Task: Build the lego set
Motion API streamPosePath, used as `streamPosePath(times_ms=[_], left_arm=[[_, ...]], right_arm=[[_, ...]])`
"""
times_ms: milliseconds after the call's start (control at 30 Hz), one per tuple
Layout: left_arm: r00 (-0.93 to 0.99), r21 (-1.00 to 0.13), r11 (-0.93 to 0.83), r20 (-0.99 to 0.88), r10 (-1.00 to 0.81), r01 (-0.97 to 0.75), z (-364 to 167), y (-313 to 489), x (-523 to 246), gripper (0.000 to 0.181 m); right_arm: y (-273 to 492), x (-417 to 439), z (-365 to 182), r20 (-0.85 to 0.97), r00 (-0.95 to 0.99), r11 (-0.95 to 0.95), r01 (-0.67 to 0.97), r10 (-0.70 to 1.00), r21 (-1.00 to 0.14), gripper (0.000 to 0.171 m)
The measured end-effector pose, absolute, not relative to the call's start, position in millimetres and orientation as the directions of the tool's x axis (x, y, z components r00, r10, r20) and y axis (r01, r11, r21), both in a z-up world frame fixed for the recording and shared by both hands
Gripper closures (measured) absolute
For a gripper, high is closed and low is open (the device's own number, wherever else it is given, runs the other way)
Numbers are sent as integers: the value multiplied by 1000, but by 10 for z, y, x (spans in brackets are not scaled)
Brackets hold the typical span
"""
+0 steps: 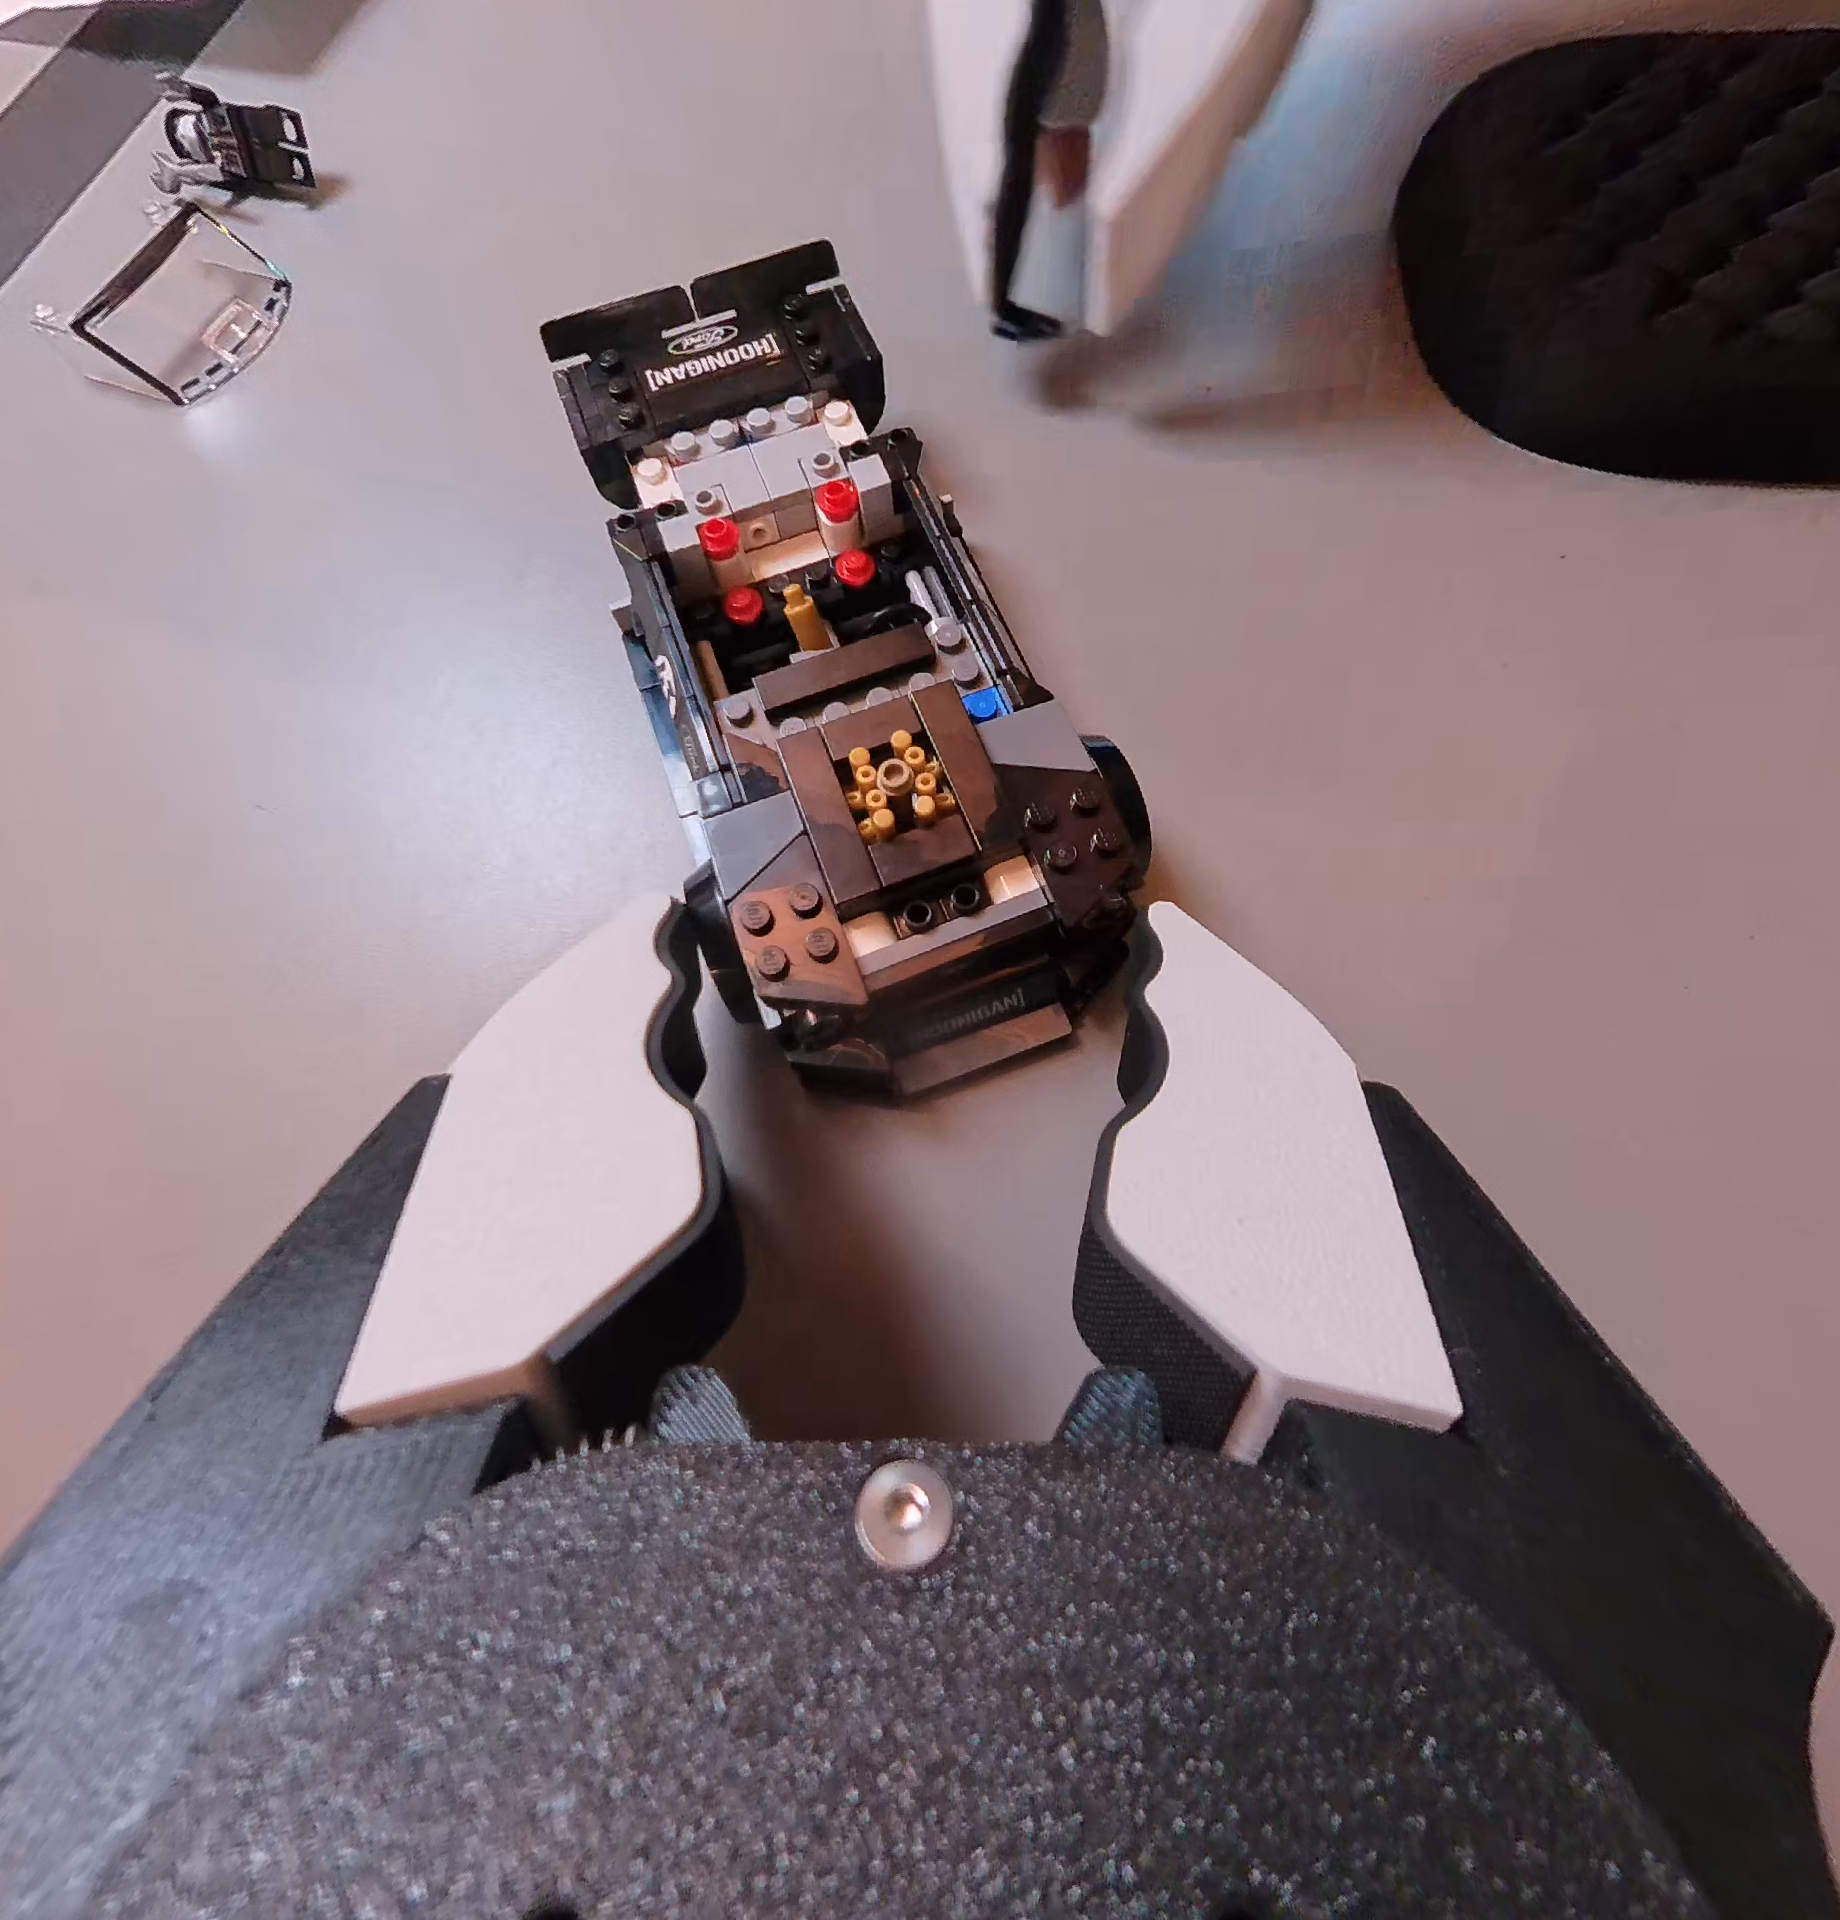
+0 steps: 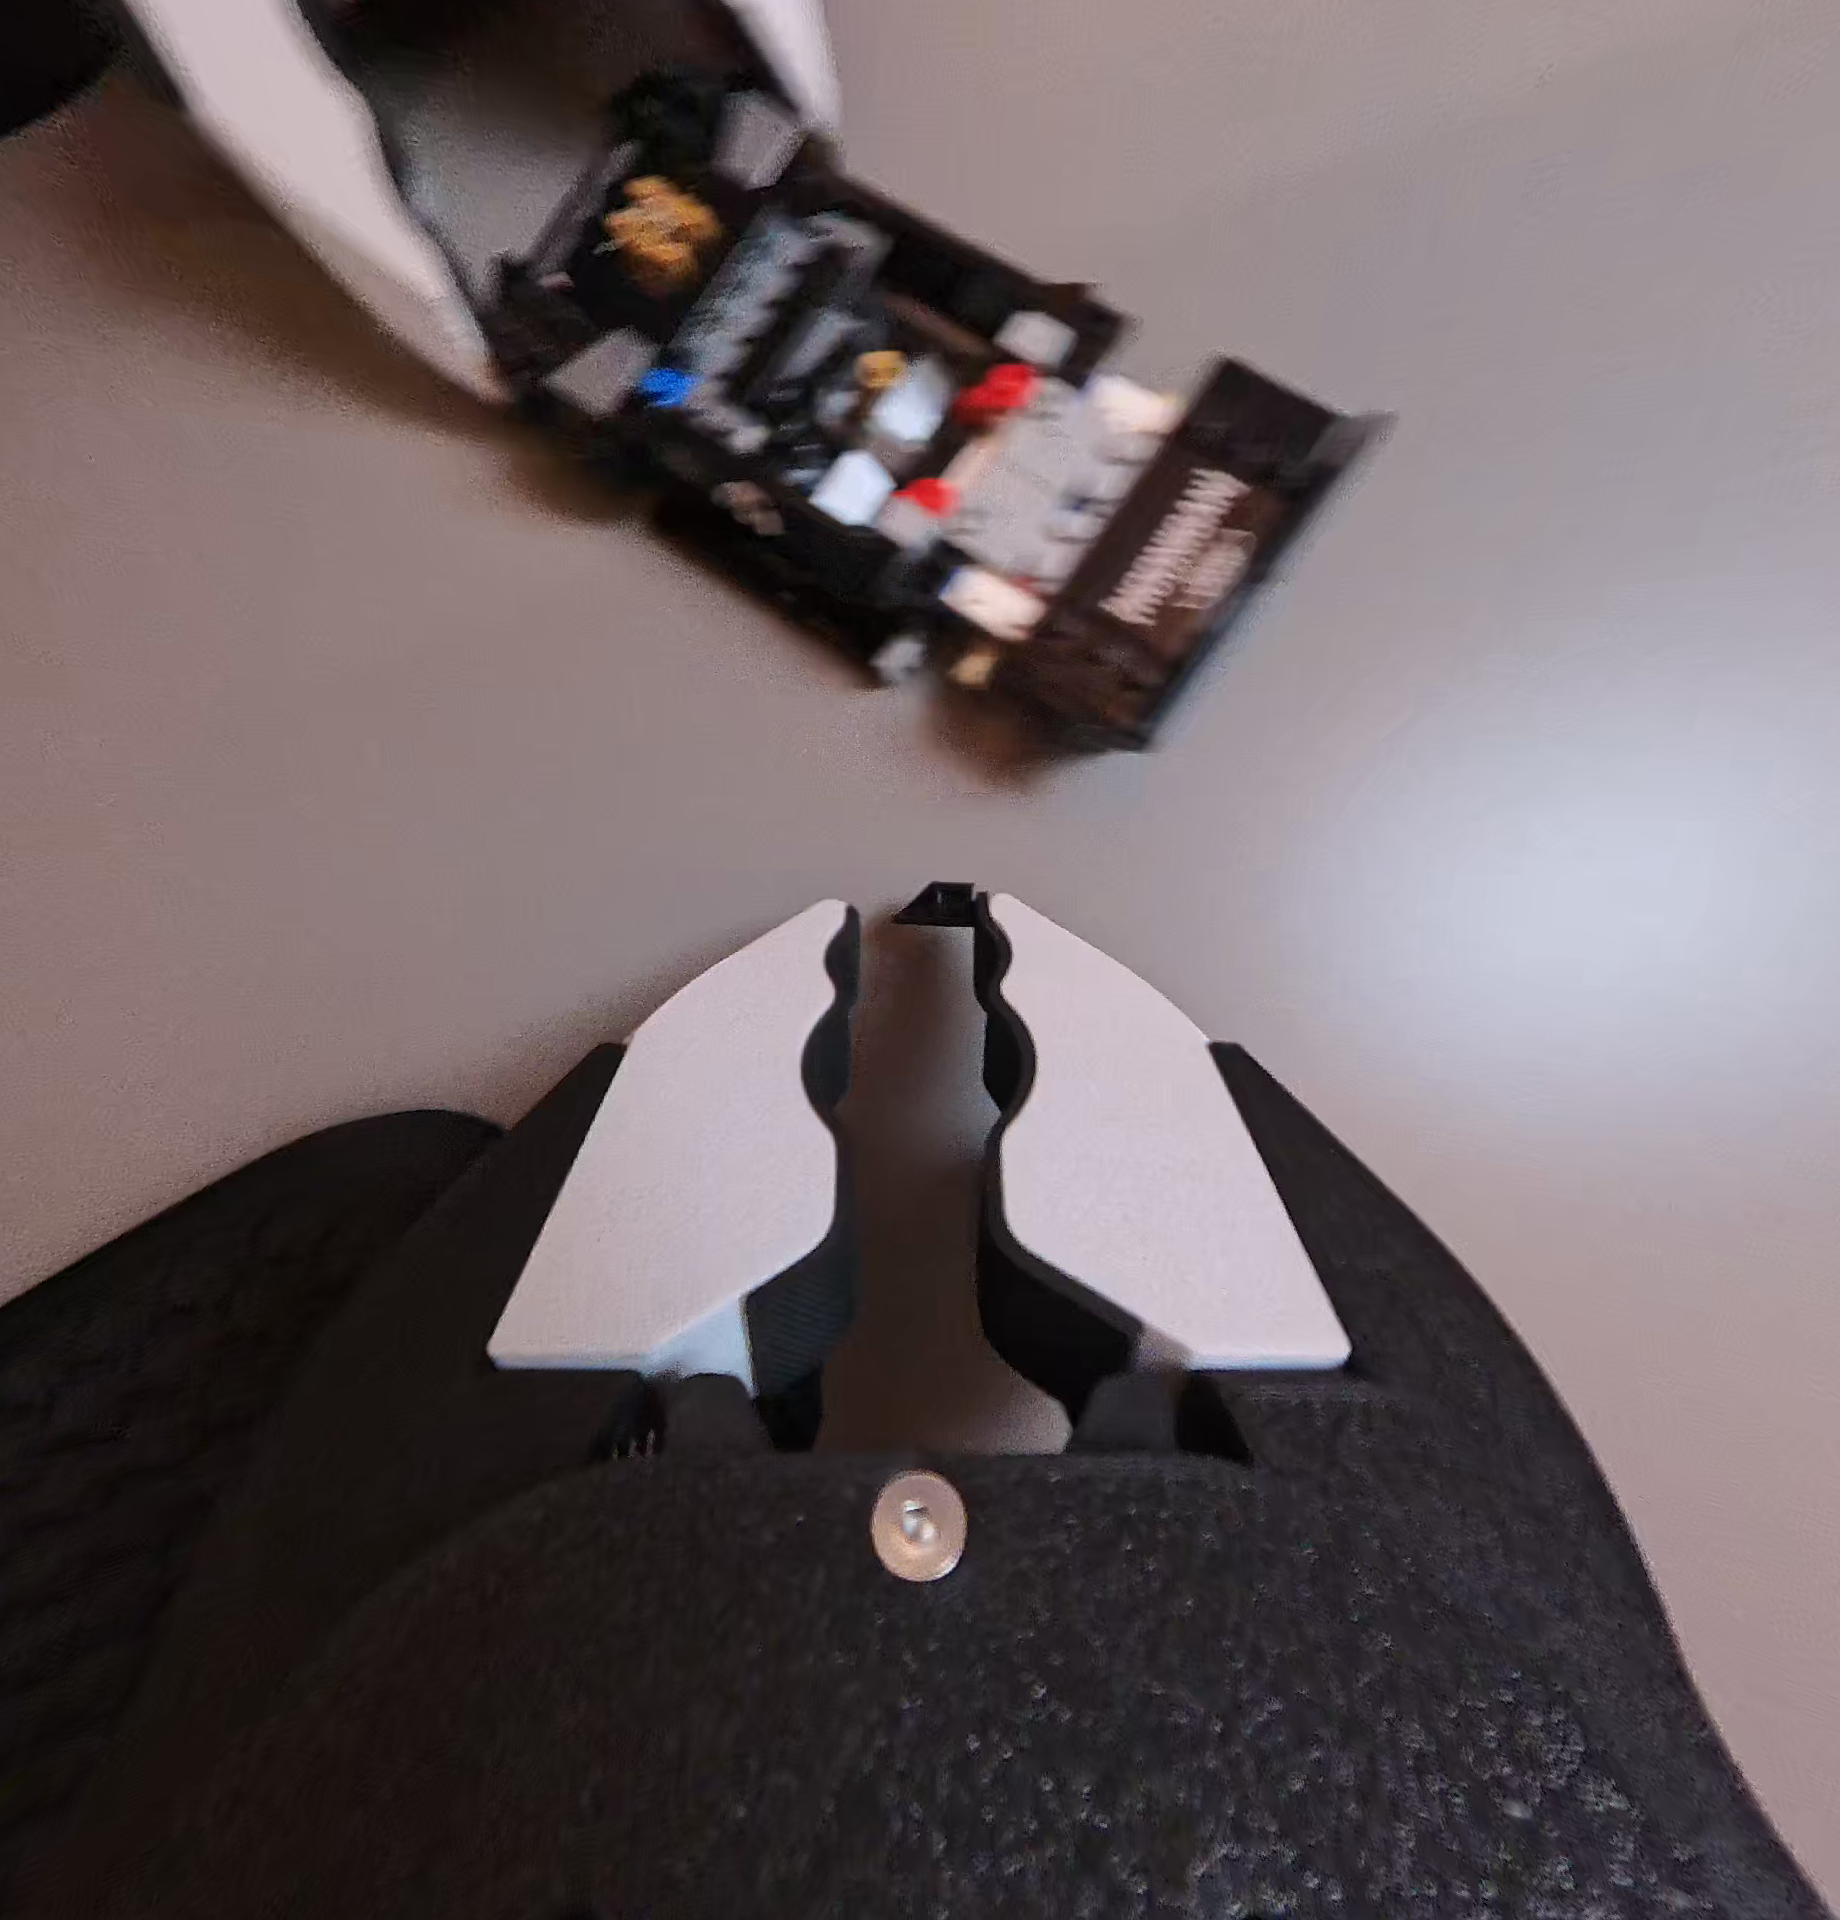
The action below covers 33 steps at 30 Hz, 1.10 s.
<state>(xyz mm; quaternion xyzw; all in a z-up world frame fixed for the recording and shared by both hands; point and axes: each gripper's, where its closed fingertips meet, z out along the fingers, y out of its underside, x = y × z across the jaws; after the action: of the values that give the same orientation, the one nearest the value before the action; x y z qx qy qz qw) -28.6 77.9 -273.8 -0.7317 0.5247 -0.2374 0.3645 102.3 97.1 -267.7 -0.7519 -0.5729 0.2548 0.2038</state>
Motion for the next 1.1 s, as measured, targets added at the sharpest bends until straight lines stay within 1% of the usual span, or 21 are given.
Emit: streamPosePath(times_ms=[67,233,267,367,400,500,667,833,933,1100], left_arm=[[336,-782,-182,-37,-941,-597,-2738,778,-284,103],[331,-775,-168,-57,-942,-609,-2747,773,-287,103],[331,-775,-167,-58,-942,-610,-2748,773,-287,103],[331,-775,-166,-59,-942,-610,-2749,774,-287,103],[331,-774,-166,-59,-942,-610,-2750,774,-287,103],[330,-773,-164,-62,-942,-613,-2752,775,-287,103],[328,-770,-158,-69,-942,-618,-2755,774,-292,103],[325,-767,-156,-72,-943,-622,-2755,773,-293,103],[322,-764,-153,-75,-944,-626,-2754,768,-296,103],[312,-761,-139,-87,-946,-633,-2737,767,-318,103]], right_arm=[[786,953,-2682,-117,179,-213,765,977,-608,147],[632,884,-2576,-108,195,-215,706,975,-675,145],[604,885,-2581,-105,198,-216,710,975,-670,144],[515,893,-2643,-11,168,-137,760,986,-635,144],[517,902,-2668,2,180,-139,771,984,-622,144],[564,903,-2720,-14,242,-199,765,970,-612,148],[610,804,-2792,-16,309,-256,757,951,-601,149],[653,725,-2804,-41,340,-298,755,940,-584,149],[666,721,-2822,-20,347,-298,774,938,-558,155],[666,721,-2820,-19,354,-303,770,935,-562,156]])
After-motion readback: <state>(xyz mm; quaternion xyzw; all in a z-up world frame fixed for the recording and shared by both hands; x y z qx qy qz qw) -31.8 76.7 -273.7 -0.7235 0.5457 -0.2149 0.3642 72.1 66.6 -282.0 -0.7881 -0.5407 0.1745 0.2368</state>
